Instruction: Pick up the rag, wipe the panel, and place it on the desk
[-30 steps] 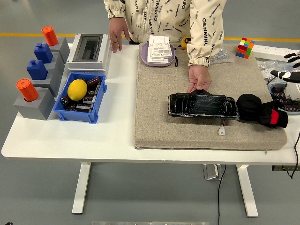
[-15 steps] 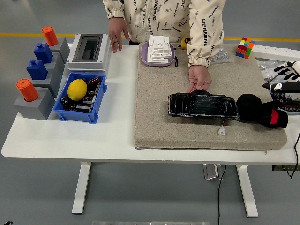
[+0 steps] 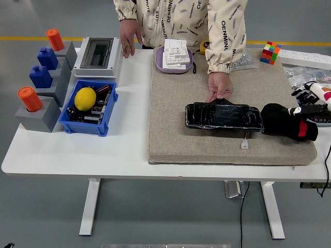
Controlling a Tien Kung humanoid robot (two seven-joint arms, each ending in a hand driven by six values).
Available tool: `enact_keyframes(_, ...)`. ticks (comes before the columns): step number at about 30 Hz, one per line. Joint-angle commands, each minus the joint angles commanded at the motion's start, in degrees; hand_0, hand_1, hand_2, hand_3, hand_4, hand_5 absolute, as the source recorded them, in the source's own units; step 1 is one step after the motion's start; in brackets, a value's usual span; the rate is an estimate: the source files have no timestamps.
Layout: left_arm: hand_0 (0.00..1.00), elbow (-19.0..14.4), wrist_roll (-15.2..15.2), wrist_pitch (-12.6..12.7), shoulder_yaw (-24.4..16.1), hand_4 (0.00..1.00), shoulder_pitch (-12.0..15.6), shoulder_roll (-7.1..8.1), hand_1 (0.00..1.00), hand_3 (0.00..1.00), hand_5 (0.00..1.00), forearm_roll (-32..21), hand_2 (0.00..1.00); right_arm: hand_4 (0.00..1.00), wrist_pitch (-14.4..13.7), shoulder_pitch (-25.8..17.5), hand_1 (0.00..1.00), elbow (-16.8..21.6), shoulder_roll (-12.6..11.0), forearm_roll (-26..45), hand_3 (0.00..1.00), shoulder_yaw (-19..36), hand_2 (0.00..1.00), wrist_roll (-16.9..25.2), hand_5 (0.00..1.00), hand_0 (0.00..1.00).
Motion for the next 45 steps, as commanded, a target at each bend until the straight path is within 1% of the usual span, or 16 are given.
enact_keyframes(11,0.72,0.0,0.0,0.0,0.2,0.68,0.1,0.07,0.715,0.618,0.568,0.1,0.767,0.998,0.1,-0.7,0.631,-1.0,1.0,0.0,0.728,-0.6,0.698,0.2,0.563,0.671)
enact_keyframes(24,0.72,0.0,0.1,-0.1,0.4,0.68,0.1,0.13,0.715,0.617,0.569,0.2,0.767,0.998,0.1,-1.1,0.632,-1.2,2.6,-0.3,0.73,-0.7,0.7,0.2,0.578,0.674)
enact_keyframes(45,0.721,0.0,-0.1,-0.1,0.9,0.68,-0.4,-0.55,0.715,0.618,0.568,-0.6,0.768,0.998,-0.1,-2.8,0.633,0.3,3.9,0.0,0.731,-1.3,0.7,0.4,0.585,0.674)
